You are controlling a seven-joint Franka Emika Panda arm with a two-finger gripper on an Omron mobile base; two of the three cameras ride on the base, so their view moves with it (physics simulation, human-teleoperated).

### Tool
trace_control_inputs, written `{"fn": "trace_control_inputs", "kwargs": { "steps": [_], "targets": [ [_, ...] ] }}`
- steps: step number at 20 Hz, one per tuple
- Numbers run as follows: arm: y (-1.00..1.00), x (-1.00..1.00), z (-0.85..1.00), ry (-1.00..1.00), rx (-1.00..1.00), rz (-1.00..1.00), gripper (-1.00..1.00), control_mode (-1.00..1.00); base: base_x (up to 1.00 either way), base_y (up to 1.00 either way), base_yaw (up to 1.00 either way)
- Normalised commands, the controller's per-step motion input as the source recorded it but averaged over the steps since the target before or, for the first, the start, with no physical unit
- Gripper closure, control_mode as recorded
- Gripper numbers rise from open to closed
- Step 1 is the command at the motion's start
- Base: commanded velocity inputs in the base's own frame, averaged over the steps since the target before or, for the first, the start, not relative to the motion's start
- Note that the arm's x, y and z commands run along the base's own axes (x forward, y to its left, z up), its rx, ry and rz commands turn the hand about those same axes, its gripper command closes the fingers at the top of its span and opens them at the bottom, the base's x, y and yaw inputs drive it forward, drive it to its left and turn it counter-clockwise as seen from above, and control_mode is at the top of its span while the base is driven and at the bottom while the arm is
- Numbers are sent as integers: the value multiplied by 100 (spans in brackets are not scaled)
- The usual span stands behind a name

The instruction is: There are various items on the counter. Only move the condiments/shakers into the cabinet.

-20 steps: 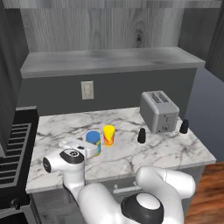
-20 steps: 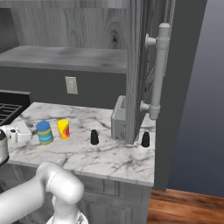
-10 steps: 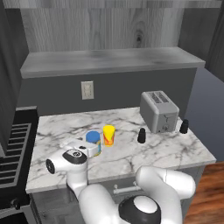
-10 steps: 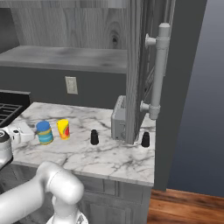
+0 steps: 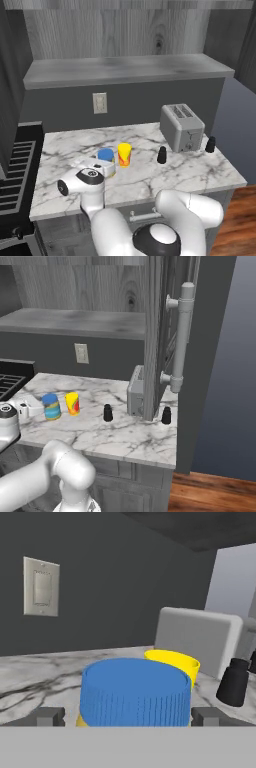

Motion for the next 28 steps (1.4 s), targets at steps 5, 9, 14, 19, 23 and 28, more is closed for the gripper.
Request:
{"fn": "trace_control_inputs", "kwargs": {
  "steps": [5,9,14,19,23,28],
  "targets": [
    [-3,5,-2,0,0,2,100,-100,0,0,0],
    [0,-1,0,0,0,0,100,-100,0,0,0],
    [0,-45,50,-21,0,0,100,-100,0,0,0],
    [0,-97,100,-25,0,2,100,-100,0,0,0],
    [0,-95,100,-11,0,7,100,-100,0,0,0],
    [0,-71,100,0,0,25,100,-100,0,0,0]
  ]
}}
